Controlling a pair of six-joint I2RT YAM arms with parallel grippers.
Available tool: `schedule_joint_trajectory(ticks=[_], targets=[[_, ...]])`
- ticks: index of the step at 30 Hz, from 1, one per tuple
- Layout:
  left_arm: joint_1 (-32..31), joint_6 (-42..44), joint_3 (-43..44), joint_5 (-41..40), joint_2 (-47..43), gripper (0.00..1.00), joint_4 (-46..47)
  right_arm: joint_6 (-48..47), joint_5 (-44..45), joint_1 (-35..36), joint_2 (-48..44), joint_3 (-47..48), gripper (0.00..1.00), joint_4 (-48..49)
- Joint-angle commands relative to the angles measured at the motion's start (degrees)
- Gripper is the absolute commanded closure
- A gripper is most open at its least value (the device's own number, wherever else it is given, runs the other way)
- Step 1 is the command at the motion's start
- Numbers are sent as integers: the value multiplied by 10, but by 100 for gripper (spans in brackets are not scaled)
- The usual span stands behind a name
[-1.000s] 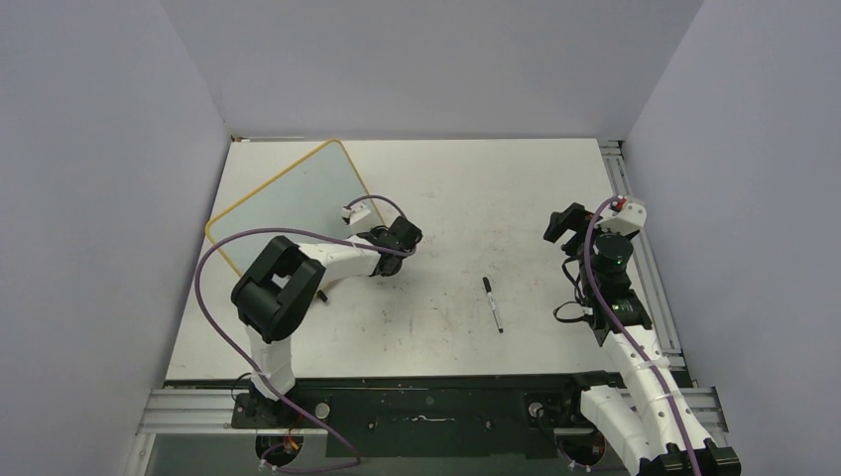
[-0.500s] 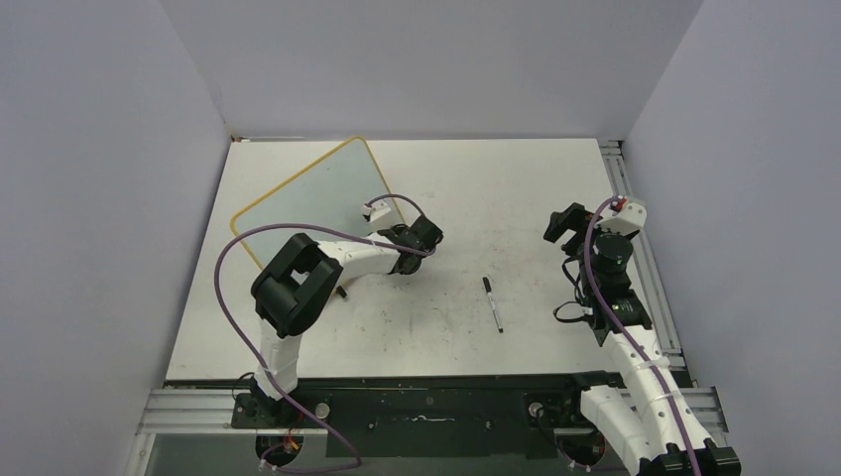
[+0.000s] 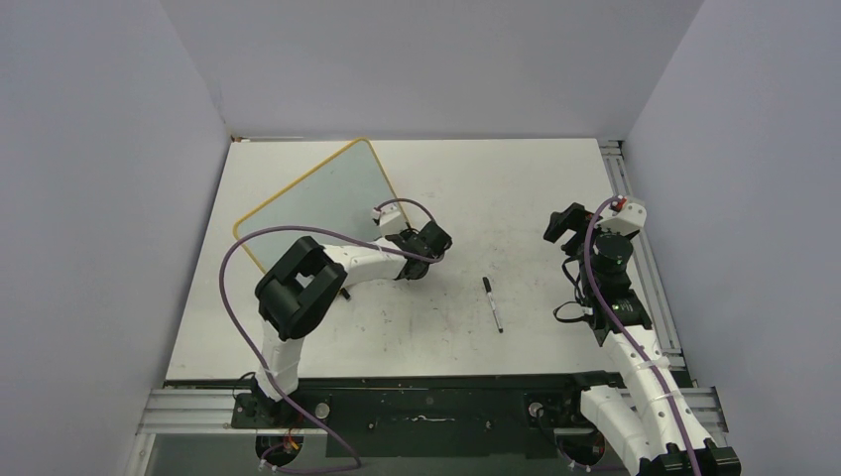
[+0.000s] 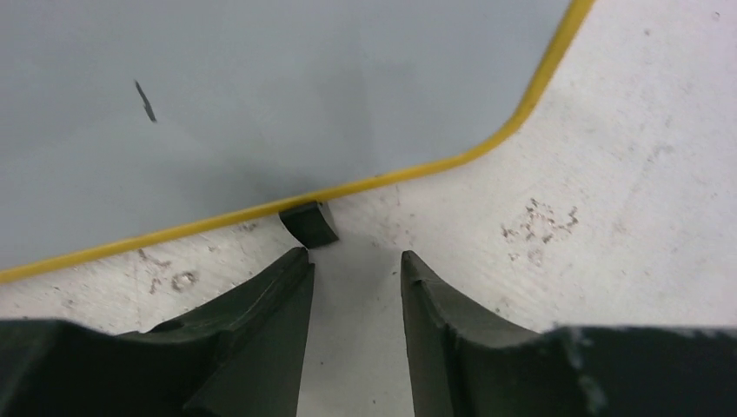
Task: Write a sentence on the whiteboard
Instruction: Move the whiteboard to the center of the board, then pick up the whiteboard marker from the center of the board.
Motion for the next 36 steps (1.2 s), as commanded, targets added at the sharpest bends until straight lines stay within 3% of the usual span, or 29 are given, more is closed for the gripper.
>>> schedule_joint_trajectory(ticks=[1, 11, 18, 21, 25, 29, 32, 36], targets=[[-20, -18, -11, 18, -32, 56, 23, -4, 1, 1, 0, 1, 10, 18], [-30, 30, -97, 50, -154, 25, 69, -7, -30, 0, -14, 1, 10, 24], [-36, 228, -109, 150, -273, 1, 80, 22, -130, 1, 15, 20, 7, -4], [-21, 337, -69, 241, -303, 4, 31, 39, -182, 5, 52, 49, 3, -62], [26, 443, -9, 395, -335, 4, -41, 48, -222, 42, 109, 84, 18, -139], [75, 568, 24, 531, -368, 4, -78, 52, -174, 142, 175, 108, 32, -219], [79, 641, 13, 532, -396, 4, -72, 71, -134, 208, 202, 104, 42, -264], [76, 696, -72, 565, -464, 4, 8, 97, -92, 266, 220, 96, 46, -313]])
